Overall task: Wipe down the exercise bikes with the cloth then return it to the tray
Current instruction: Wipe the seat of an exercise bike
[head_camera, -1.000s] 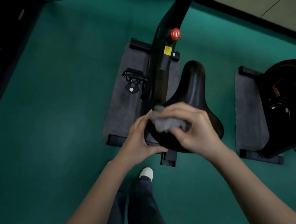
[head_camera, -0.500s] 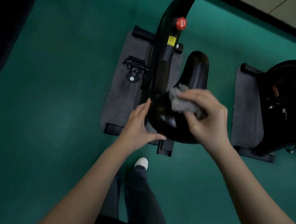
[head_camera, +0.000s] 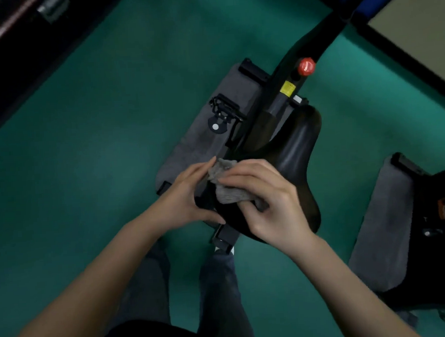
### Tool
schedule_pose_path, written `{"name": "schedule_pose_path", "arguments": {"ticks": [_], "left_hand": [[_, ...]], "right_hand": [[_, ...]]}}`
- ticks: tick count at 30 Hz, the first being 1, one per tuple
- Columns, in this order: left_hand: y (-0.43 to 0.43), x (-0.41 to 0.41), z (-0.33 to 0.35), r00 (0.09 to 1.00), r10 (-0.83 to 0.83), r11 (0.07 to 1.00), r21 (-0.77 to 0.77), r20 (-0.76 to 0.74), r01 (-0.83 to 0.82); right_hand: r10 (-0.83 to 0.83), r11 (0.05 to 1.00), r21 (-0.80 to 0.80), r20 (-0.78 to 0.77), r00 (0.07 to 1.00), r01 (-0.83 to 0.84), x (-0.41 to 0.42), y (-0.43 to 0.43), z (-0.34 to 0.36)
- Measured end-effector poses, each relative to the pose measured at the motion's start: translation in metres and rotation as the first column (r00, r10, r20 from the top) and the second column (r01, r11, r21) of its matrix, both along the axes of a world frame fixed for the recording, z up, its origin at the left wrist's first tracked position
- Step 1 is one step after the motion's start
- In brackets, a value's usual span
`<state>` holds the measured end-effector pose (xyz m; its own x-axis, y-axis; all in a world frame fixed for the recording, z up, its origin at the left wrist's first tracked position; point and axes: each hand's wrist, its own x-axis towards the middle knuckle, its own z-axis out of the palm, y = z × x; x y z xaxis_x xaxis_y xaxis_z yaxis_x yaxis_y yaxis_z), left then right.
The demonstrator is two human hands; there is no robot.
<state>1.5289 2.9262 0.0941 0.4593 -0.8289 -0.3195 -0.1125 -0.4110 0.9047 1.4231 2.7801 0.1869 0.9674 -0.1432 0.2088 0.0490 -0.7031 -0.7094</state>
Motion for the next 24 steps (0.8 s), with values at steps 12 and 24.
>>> {"name": "schedule_pose_path", "arguments": {"ticks": [12, 24], "left_hand": [[-0.013, -0.107, -0.003, 0.862, 0.504, 0.864, 0.009, -0.059, -0.504], [-0.023, -0.128, -0.024, 0.77, 0.617, 0.762, -0.121, -0.161, -0.636]], "right_hand": [[0.323, 0.945, 0.072, -0.061, 0.944, -0.319, -0.038, -0.066, 0.019], [0.609, 0.576, -0.198, -0.543, 0.578, -0.793, 0.077, 0.004, 0.007]]}}
